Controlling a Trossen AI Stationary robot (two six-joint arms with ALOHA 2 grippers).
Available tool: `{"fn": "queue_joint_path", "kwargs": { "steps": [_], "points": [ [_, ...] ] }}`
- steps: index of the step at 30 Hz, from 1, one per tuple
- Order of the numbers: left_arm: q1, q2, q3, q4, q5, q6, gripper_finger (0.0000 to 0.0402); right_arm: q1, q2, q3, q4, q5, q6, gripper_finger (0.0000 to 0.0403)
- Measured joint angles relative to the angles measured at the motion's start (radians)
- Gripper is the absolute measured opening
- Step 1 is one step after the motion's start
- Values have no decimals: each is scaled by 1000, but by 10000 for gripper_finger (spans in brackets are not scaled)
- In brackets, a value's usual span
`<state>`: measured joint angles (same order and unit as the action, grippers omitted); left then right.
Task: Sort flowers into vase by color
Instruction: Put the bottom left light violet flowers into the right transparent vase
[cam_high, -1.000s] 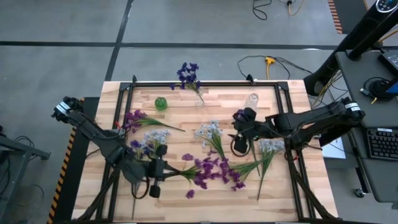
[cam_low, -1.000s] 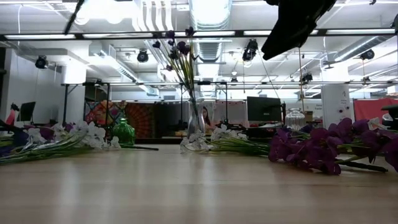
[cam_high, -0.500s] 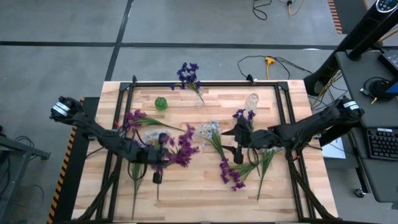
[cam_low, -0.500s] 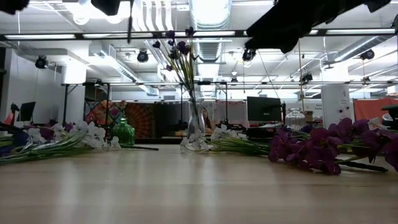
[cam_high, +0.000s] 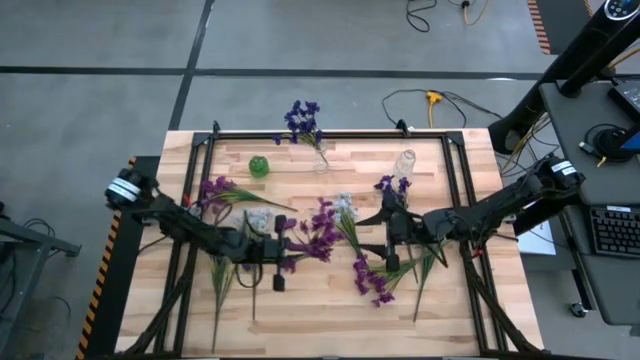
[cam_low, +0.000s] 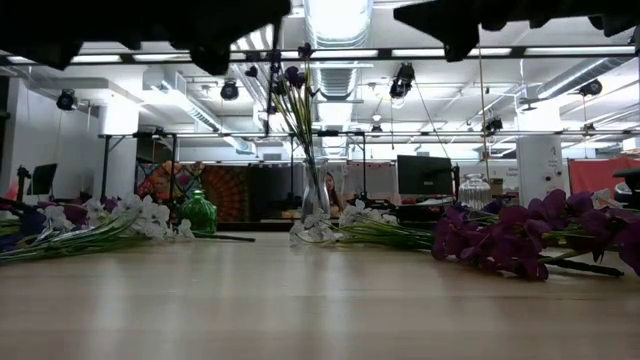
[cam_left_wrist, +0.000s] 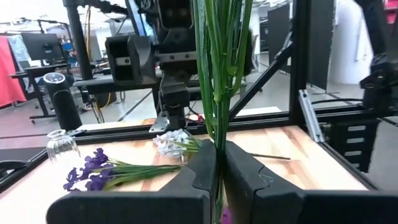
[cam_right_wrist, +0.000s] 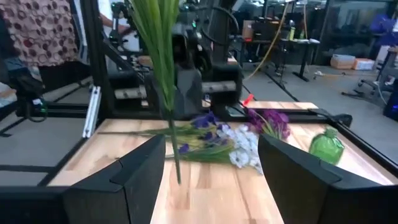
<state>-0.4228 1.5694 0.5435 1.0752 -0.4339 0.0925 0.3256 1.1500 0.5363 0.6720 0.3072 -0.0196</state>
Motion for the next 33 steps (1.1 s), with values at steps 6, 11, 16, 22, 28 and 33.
{"fn": "queue_joint_path", "kwargs": {
  "steps": [6, 11, 16, 22, 28, 33],
  "points": [
    [27, 104, 71, 13, 1, 0, 2, 0, 0, 6, -3, -1, -21, 249],
    [51, 163, 137, 13, 2, 0, 2, 0, 0, 6, -18, -24, -26, 249],
    [76, 195, 209, 11, 2, 21, 2, 0, -1, 6, -24, -50, -53, 249],
    [87, 215, 245, 8, 1, 56, 2, 0, -1, 32, -29, -50, -58, 270],
    [87, 214, 232, 10, -1, 19, 2, 0, 3, 51, -30, -53, -58, 309],
    [86, 214, 219, 8, -1, -27, 2, 0, 13, 51, -23, -52, -36, 324]
  ]
}}
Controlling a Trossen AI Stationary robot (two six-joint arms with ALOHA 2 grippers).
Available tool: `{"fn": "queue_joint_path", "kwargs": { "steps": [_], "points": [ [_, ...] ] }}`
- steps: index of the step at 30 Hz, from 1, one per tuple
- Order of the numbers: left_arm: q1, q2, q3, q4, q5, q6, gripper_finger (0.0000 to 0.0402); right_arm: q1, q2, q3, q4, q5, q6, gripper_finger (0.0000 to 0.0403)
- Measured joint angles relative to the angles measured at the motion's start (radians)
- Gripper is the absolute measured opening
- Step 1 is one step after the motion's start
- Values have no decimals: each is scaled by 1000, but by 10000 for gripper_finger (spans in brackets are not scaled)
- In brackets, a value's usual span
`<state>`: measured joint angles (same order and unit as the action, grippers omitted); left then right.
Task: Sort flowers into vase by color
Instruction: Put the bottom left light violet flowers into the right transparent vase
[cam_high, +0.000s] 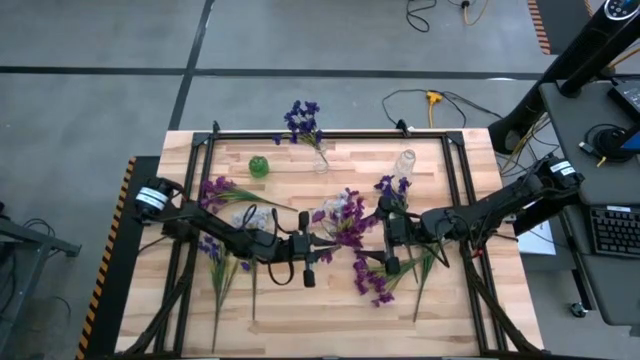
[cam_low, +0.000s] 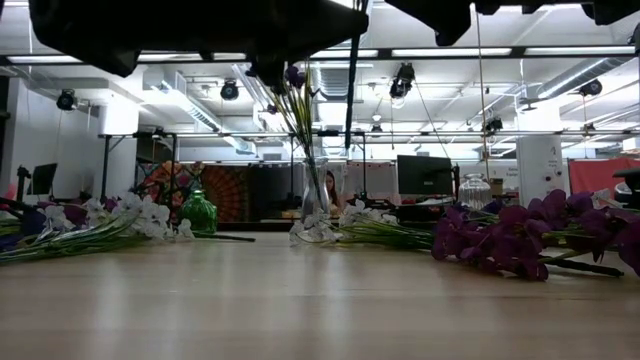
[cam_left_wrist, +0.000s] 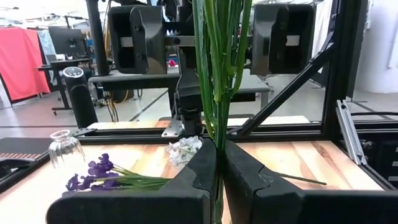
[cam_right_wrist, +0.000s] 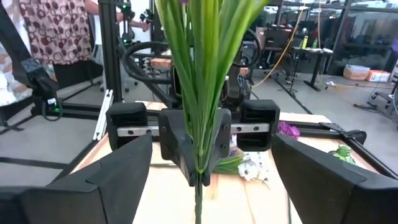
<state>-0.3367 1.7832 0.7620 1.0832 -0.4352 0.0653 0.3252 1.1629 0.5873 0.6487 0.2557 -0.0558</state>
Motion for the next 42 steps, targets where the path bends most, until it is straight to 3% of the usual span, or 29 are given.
{"fn": "queue_joint_path", "kwargs": {
  "steps": [6, 11, 16, 23, 42],
  "points": [
    [7, 0, 7, 1, -2, 0, 2, 0, 1, 8, 22, 6, 0, 327],
    [22, -2, 56, -6, -92, 14, 2, -4, 46, 44, 19, 9, -28, 327],
    [23, -2, 108, -89, -98, 58, 2, -5, 65, 78, 17, 84, -63, 325],
    [23, -2, 108, -98, -98, 38, 2, -5, 64, 96, 16, 89, -77, 319],
    [23, -2, 110, -96, -99, 30, 10, -10, 67, 98, 13, 84, -104, 102]
  ]
}}
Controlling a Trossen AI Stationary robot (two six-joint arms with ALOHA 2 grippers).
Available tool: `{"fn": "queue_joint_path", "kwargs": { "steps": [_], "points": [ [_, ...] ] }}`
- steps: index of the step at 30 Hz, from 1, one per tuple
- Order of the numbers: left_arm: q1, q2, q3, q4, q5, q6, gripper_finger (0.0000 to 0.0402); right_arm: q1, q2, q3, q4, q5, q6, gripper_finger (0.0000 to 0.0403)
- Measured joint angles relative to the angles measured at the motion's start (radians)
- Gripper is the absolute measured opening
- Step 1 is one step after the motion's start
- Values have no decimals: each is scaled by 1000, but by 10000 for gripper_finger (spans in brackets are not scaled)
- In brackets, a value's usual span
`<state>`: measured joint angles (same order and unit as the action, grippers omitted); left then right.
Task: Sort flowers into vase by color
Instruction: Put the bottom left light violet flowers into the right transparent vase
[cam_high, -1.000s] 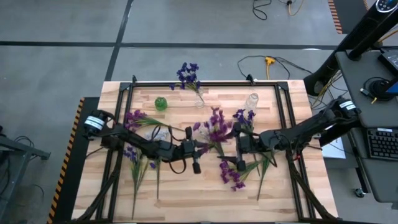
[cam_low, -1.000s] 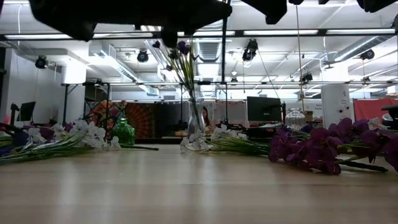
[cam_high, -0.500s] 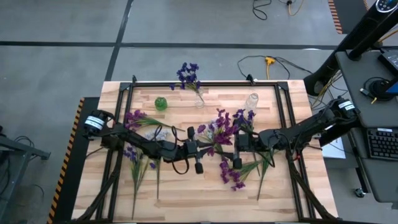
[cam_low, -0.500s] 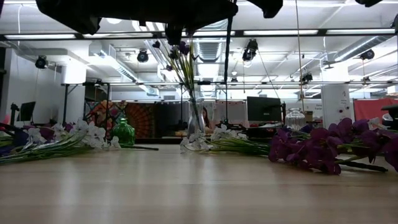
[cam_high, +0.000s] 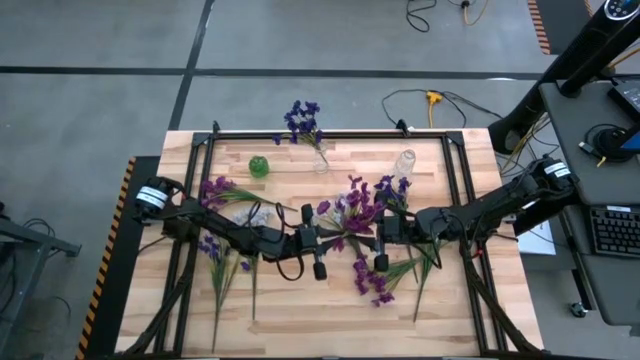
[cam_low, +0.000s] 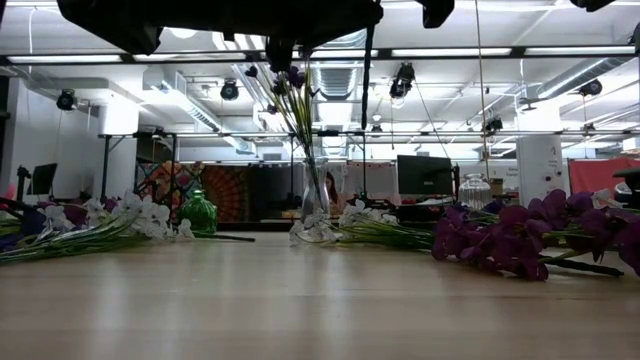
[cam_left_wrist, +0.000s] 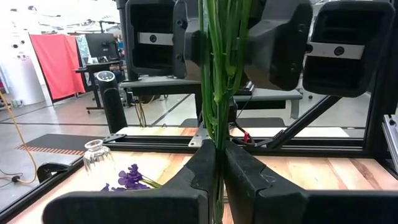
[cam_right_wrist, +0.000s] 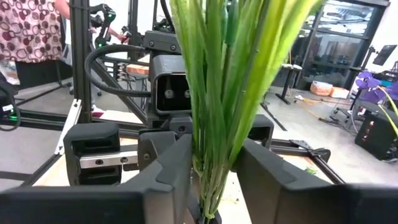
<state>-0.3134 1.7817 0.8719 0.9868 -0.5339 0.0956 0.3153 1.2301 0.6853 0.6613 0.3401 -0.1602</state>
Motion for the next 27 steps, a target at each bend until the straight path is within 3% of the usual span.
{"fn": "queue_joint_path", "kwargs": {
  "steps": [8, 16, 20, 27],
  "points": [
    [0, 0, 0, 0, 0, 0, 10, 0, 0, 0, 0, -3, -16, 45],
    [0, 0, 0, 0, -5, -27, 18, 0, 0, 0, 1, -3, -22, 36],
    [-5, 0, 0, -1, -7, -27, 53, 0, 0, 0, -1, -1, -25, 36],
    [-18, 0, -2, -51, -8, -66, 162, -6, -25, 0, -19, 49, -27, 36]
  ]
}}
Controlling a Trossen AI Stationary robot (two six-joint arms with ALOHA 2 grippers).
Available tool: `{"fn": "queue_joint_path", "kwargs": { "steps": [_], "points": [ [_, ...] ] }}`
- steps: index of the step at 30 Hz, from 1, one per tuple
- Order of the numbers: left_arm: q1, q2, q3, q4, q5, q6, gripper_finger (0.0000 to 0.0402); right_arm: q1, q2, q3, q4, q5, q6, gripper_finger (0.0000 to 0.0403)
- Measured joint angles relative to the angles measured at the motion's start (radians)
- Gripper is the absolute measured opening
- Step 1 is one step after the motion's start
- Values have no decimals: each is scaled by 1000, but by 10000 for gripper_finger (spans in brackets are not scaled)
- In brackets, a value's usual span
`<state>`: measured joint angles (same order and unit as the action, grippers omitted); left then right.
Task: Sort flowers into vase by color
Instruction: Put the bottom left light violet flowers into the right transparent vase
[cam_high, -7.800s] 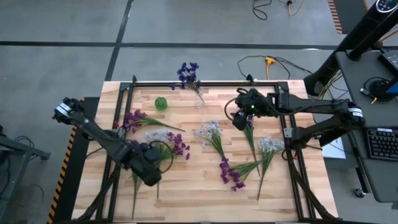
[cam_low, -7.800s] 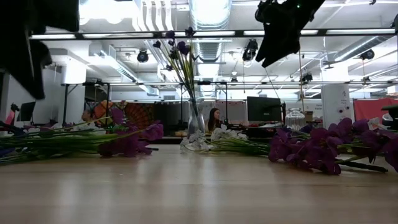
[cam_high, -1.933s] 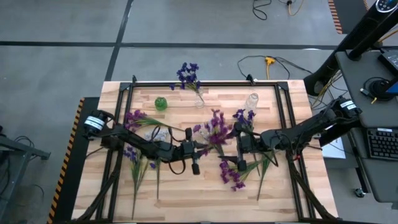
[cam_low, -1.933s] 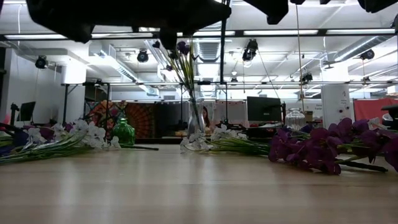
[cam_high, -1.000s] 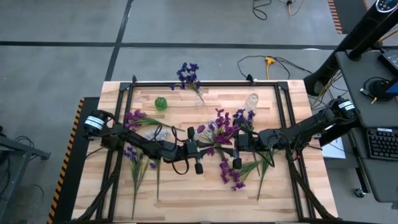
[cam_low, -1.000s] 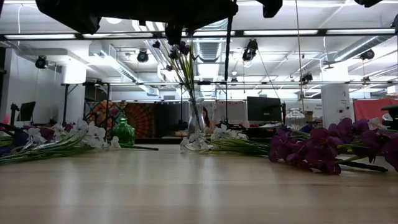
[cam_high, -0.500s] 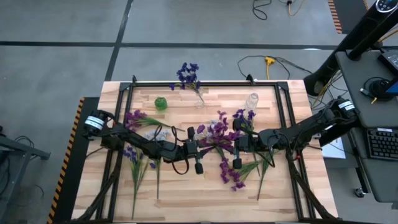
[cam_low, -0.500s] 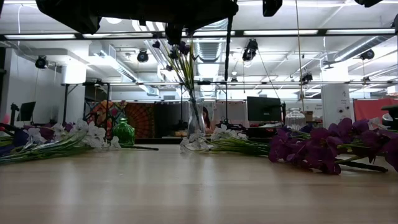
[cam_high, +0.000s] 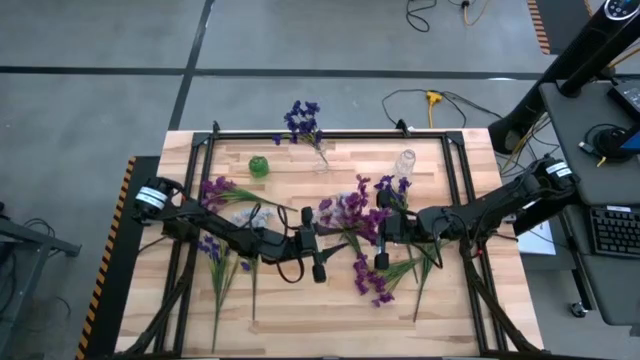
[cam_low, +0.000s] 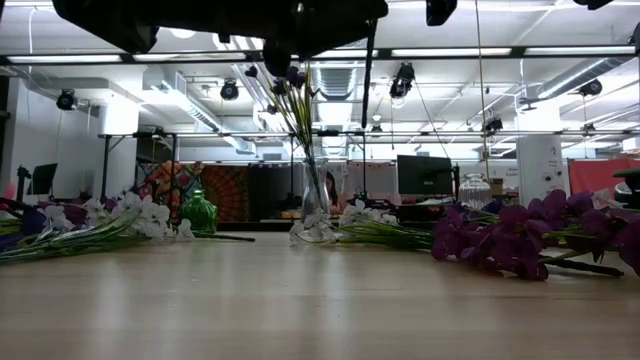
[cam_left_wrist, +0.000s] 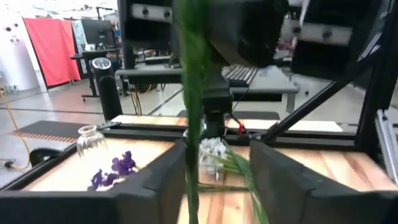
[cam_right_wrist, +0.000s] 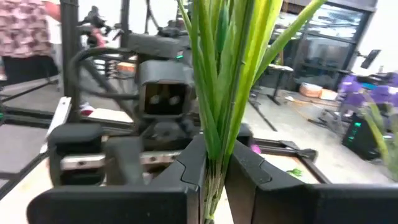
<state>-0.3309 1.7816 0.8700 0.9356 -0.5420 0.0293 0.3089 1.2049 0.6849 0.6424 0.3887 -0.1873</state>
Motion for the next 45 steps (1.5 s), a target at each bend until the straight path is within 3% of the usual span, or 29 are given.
{"fn": "queue_joint_path", "kwargs": {
  "steps": [6, 14, 22, 25, 34, 40, 45],
  "points": [
    [-1, -41, -2, -156, -4, -67, 226, -20, -43, 0, -34, 118, -32, 36],
    [0, -162, -2, -525, -22, -228, 238, -108, -147, 0, -82, 325, -77, 36],
    [0, -299, -2, -829, -25, -319, 238, -337, -255, 33, -330, 248, 19, 36],
    [0, -337, -2, -871, -25, -320, 238, -424, -280, 58, -415, 206, 54, 36],
    [0, -375, -3, -940, -51, -328, 228, -642, -355, 63, -580, 230, 171, 36],
    [0, -361, -3, -947, -52, -331, 221, -707, -368, 61, -616, 249, 221, 36],
    [0, -361, -3, -946, -52, -335, 219, -714, -366, 60, -664, 345, 225, 36]
  ]
}}
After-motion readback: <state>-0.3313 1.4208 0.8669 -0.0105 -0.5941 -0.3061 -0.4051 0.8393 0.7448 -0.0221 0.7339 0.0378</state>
